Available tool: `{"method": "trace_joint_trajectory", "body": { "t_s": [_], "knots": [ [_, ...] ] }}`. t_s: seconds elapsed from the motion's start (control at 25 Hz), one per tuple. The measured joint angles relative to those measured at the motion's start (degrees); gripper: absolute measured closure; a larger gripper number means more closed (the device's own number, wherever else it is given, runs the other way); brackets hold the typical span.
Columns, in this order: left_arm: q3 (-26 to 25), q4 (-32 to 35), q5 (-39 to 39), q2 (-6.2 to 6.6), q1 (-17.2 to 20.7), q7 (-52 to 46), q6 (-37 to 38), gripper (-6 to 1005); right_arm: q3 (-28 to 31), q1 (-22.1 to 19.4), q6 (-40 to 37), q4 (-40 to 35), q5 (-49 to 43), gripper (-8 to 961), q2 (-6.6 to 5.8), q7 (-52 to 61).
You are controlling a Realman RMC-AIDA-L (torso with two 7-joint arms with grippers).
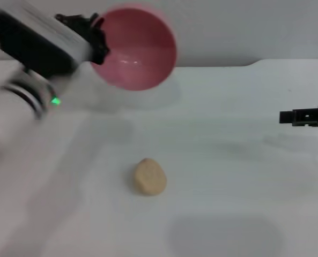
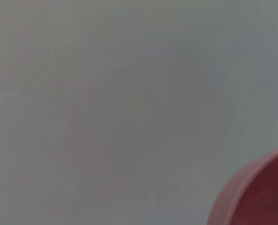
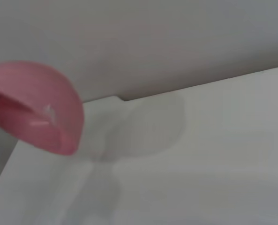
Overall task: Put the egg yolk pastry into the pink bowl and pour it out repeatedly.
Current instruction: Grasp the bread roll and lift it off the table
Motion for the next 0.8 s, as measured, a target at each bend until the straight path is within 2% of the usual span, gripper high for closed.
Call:
{"method": "trace_joint_trajectory", "body": {
  "t_s": [0.08,0.2,0.28,0.36,0.44,0.6,0.72,0.8],
  "knots": [
    [-13.38,-0.69,-4.34,0.22,-2.18,-4.64,19.69,999,-1.10,0.59,0.10,0.38,0.01,425,0.00,-0.11],
    [-30.37,-6.65,-3.79,0.74,-7.72,-14.87,45.39,999,-2.47,1.73,0.23,1.23,0.00,425,0.04,-1.41],
    [-40.16,-10.06,-0.57,1.41,-11.20,-19.70,58.35,1000,-3.05,2.75,0.05,2.03,0.00,425,0.26,-2.99],
    [-46.91,-11.51,3.75,2.23,-13.52,-24.07,67.72,1001,-4.40,3.95,-0.04,2.93,-0.06,424,0.52,-4.79],
    [-50.07,-11.08,8.51,3.15,-14.53,-28.82,74.68,1001,-6.82,5.00,0.27,3.78,-0.16,424,0.57,-6.59],
    [-51.15,-7.07,16.59,4.60,-14.21,-38.09,82.65,1001,-12.98,7.22,2.64,5.92,-0.12,424,0.84,-8.72],
    [-52.62,-2.68,23.02,4.92,-12.87,-44.69,88.34,1000,-17.26,9.39,6.24,8.54,0.16,424,1.08,-8.86],
    [-54.54,1.22,27.52,4.59,-11.59,-48.10,92.75,1000,-20.72,10.89,8.61,10.91,1.74,424,1.19,-10.50]
  ]
}}
